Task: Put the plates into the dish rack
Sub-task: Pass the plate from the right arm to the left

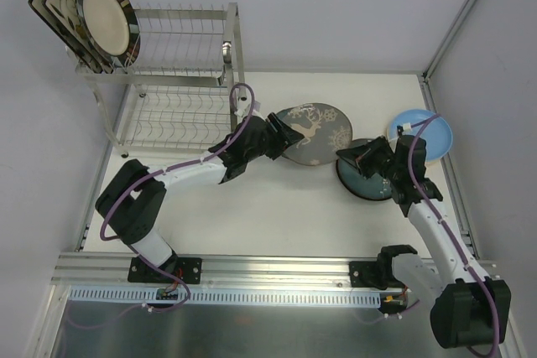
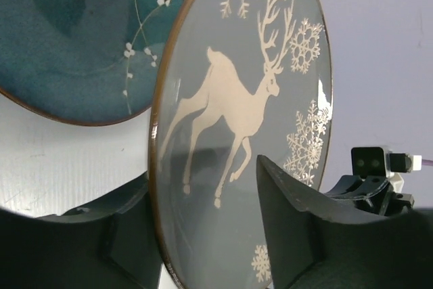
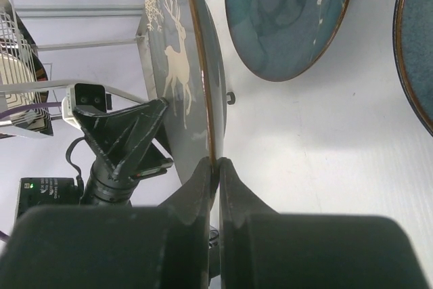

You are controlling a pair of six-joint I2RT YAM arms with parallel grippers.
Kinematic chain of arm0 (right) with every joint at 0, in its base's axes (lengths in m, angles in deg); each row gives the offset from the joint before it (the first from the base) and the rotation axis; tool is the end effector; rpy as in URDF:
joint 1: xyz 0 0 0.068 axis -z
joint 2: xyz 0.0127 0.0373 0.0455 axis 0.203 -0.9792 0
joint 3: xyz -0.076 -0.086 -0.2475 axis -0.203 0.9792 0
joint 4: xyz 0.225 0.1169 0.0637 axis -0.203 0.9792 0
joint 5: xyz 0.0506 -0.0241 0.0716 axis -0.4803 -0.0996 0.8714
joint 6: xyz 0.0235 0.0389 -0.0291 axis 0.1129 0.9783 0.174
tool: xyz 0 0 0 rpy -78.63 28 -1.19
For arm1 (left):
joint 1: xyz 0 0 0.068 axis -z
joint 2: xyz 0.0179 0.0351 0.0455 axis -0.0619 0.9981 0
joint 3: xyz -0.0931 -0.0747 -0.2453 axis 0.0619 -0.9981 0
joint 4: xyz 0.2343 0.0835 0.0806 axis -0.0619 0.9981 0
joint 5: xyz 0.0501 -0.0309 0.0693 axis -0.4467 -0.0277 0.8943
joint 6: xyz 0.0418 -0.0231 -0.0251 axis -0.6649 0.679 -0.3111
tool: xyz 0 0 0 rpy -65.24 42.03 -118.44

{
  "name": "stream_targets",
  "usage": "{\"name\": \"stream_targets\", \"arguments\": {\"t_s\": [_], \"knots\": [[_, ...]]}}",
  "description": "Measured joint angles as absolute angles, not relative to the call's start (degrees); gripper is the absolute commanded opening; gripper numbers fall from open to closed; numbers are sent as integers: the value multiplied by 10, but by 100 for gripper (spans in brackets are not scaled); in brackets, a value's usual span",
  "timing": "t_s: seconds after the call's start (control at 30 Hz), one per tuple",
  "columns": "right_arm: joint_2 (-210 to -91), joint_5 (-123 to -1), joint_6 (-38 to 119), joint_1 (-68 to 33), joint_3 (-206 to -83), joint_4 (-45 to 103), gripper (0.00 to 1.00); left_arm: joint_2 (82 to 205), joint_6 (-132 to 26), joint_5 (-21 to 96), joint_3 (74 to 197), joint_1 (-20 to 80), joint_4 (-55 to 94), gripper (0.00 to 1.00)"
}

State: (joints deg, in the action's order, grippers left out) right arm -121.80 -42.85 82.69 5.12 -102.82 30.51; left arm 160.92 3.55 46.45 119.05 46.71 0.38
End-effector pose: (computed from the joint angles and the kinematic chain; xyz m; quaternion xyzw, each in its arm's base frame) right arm 0.2059 0.0398 0.2664 0.1663 0.7915 0.4252 0.4064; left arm 0.2697 -0.2525 0.2481 -0.1776 0.7768 -0.4981 0.3419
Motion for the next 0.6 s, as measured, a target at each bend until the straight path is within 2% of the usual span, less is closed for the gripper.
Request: {"name": "stream_targets", "arguments": {"t_s": [0.07, 0.13, 0.17, 0.37, 0.47, 0.5, 0.57, 0.6], "knots": [[-1210, -429, 828, 51, -1024, 306, 1, 1609, 37, 464, 1187, 467, -8, 36], [-1200, -431, 831, 53, -1019, 306, 1, 1609, 36, 465, 1181, 467, -18, 29], [-1194, -431, 830, 53, -1017, 306, 1, 1609, 37, 464, 1178, 466, -22, 22], [-1171, -446, 832, 56, -1009, 340, 1, 1595, 62, 457, 1161, 467, -67, 0], [-1150, -451, 822, 56, -1009, 366, 12, 1590, 59, 447, 1160, 467, -71, 0], [-1143, -453, 814, 56, -1009, 373, 23, 1590, 58, 444, 1160, 467, -71, 0], [-1132, -454, 794, 56, -1010, 390, 32, 1590, 55, 438, 1160, 467, -70, 0], [-1127, -456, 781, 56, -1010, 400, 43, 1590, 48, 435, 1160, 467, -68, 0]]}}
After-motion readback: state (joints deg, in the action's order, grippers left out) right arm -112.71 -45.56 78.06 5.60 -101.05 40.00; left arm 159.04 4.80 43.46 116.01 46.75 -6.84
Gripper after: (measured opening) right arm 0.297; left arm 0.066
